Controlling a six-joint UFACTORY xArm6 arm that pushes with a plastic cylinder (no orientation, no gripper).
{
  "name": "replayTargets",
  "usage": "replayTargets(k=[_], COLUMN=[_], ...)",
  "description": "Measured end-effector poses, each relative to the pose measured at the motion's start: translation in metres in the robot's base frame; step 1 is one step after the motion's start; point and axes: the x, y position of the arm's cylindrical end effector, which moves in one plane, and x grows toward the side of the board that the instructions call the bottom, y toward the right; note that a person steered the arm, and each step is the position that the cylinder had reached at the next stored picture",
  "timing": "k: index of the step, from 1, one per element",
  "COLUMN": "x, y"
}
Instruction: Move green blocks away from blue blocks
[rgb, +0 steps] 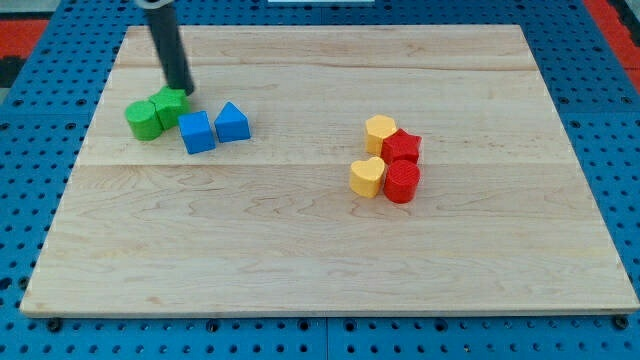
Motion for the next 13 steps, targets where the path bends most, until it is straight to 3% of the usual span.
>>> replayTargets(k=[2, 3, 4, 5, 9, 11, 13], x=[0.024, 0.004, -0.018, -0.008, 0.107, 0.103, 0.143], y=[-0.061, -0.056, -0.014, 0.0, -0.031, -0.076, -0.092])
